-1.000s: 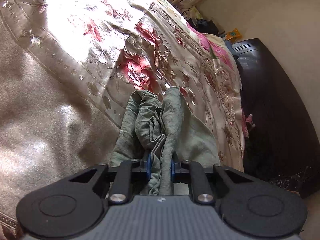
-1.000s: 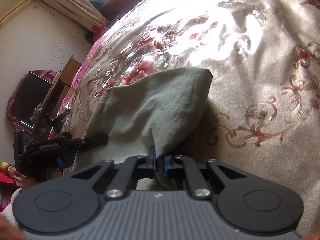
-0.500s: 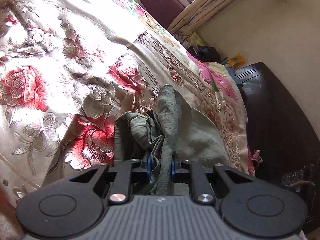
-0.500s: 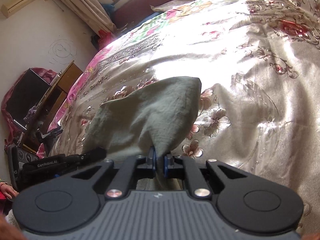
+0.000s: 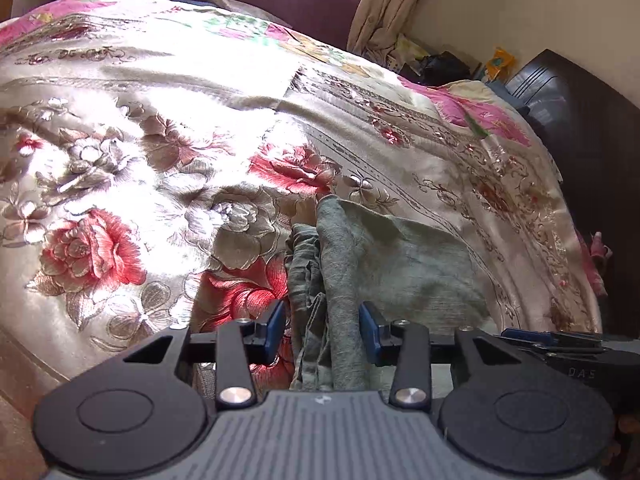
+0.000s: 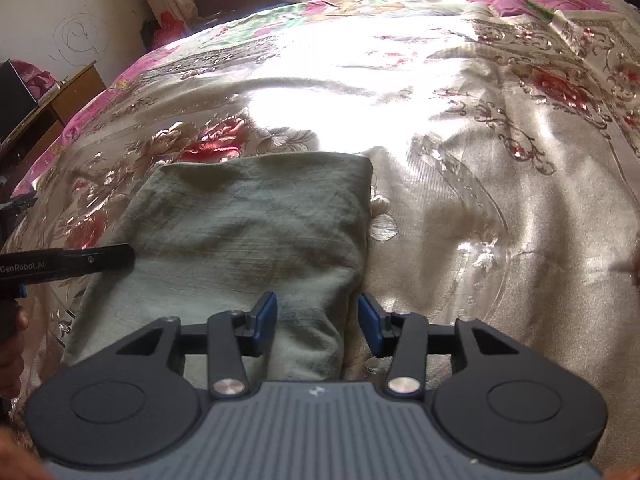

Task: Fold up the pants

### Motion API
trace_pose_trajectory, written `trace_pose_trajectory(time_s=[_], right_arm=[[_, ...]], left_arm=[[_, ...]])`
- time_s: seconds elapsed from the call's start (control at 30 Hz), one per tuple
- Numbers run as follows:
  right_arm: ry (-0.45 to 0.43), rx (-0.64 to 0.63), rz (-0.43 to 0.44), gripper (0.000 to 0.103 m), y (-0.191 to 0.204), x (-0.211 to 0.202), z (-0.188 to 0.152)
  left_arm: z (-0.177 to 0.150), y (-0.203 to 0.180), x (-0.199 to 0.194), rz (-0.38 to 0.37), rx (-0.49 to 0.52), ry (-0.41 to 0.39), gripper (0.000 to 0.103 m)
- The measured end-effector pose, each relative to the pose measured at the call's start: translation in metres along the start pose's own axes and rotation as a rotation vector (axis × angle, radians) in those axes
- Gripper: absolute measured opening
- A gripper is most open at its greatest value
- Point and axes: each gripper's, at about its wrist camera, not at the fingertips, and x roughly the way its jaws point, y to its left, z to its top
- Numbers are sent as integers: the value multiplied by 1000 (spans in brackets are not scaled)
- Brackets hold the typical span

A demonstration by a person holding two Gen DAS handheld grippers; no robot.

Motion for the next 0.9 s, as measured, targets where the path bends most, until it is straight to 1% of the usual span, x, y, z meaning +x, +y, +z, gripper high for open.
trace_pose_trajectory(time_s=[0.1, 0.2, 0.3, 0.4, 0.6, 0.67, 0.73, 0.8, 0.83, 0.9], right_arm=[[-38, -82, -44, 48, 17, -18, -5], [-59, -118, -27, 49, 30, -29, -13], [-48, -128, -4, 49, 41, -30, -22], [-20, -129, -3, 49, 45, -24, -32], [19, -60, -1, 49, 36, -8, -45], [40, -39, -8, 52, 34, -2, -45], [46, -29, -17, 53, 35, -5, -41], [34, -20, -28, 53, 38, -15, -37], [29, -18, -30, 53, 39, -20, -35], [23, -6, -50, 58, 42, -30, -31]], left_arm=[[2, -15, -18, 29, 93, -36, 55], [0, -34, -31, 54, 193, -53, 55], [-6, -47, -35, 60, 263, -38, 55], [-17, -51, -32, 70, 293, -6, 55], [-43, -42, -9, 111, 293, 92, 55], [-46, -38, -4, 115, 275, 109, 56], [-43, -36, -7, 114, 225, 116, 56], [-38, -34, -16, 108, 154, 121, 56], [-37, -33, -19, 106, 135, 122, 57], [-34, -30, -27, 126, 98, 133, 57]])
